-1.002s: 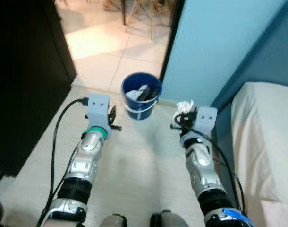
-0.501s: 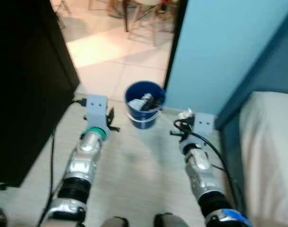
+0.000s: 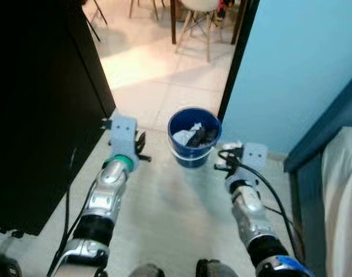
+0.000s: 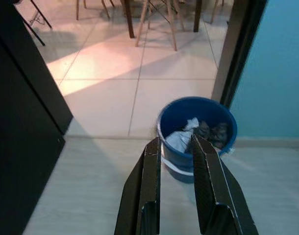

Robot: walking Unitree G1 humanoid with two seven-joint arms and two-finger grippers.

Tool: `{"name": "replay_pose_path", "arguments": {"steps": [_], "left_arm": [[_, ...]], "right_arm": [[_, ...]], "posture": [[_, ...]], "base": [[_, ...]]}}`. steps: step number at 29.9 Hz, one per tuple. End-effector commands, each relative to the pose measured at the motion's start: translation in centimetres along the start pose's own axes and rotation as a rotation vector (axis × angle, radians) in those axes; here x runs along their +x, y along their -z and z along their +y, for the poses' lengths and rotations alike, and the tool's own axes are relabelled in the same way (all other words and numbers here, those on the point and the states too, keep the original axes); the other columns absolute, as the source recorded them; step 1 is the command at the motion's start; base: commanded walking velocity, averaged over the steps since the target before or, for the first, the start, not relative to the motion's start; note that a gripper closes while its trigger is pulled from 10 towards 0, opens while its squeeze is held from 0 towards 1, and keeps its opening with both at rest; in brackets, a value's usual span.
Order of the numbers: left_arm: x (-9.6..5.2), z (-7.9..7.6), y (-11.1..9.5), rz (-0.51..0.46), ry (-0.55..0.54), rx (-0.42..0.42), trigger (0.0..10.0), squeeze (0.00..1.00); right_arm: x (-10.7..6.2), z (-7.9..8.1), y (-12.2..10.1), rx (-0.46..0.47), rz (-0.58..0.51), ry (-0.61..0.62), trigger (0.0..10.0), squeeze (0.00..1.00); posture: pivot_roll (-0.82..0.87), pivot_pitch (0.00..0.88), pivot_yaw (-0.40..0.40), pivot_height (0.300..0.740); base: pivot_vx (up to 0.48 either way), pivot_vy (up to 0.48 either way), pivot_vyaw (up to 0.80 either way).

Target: Clean up the room

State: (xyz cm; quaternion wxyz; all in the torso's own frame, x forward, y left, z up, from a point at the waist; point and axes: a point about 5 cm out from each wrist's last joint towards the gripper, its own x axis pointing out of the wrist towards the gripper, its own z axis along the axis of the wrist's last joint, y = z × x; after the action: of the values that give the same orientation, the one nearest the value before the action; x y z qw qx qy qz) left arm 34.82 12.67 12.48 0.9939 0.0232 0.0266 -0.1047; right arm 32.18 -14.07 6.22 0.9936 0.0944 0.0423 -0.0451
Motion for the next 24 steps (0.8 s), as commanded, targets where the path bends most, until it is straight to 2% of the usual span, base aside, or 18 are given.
{"name": "replay_pose_path", "arguments": {"steps": [1,4,6,13,17,20,24], "left_arm": [[-0.3,0.6,0.9,0.043,-0.012,0.01,10.0,0.0],[-0.2,0.5,0.7,0.042,-0.007,0.015,10.0,0.0],[0.2,0.2,0.1,0.037,0.006,0.035,10.0,0.0],[0.4,0.4,-0.3,0.033,0.009,0.042,10.0,0.0],[0.1,0.4,1.4,0.069,0.015,0.062,10.0,0.0],[0.0,0.8,2.1,0.088,-0.017,0.035,10.0,0.0],[-0.3,0.9,3.4,0.125,-0.036,0.008,10.0,0.0]], "right_arm": [[-0.4,0.2,0.9,0.005,0.028,0.004,10.0,0.0],[-0.5,-0.2,1.1,0.004,0.031,0.016,10.0,0.0],[-0.7,-1.0,1.3,-0.003,0.032,0.045,10.0,0.0],[-0.9,-1.4,1.2,0.0,0.013,0.066,10.0,0.0],[-0.9,-1.0,1.3,-0.02,0.014,0.046,10.0,0.0],[-0.9,-1.0,1.4,-0.017,0.018,0.047,10.0,0.0],[-0.8,-0.9,1.4,-0.008,0.025,0.046,10.0,0.0]], "posture": [[0.14,0.063,0.105,0.74],[0.14,0.06,0.113,0.74],[0.15,0.053,0.127,0.74],[0.14,0.049,0.132,0.74],[0.12,0.053,0.126,0.74],[0.11,0.056,0.113,0.74],[0.09,0.066,0.1,0.74]], "base": [[0.322,0.0,0.0],[0.322,0.0,0.0],[0.321,0.0,0.0],[0.319,0.0,0.0],[0.315,0.0,0.0],[0.319,0.0,0.0],[0.319,0.0,-0.8]]}}
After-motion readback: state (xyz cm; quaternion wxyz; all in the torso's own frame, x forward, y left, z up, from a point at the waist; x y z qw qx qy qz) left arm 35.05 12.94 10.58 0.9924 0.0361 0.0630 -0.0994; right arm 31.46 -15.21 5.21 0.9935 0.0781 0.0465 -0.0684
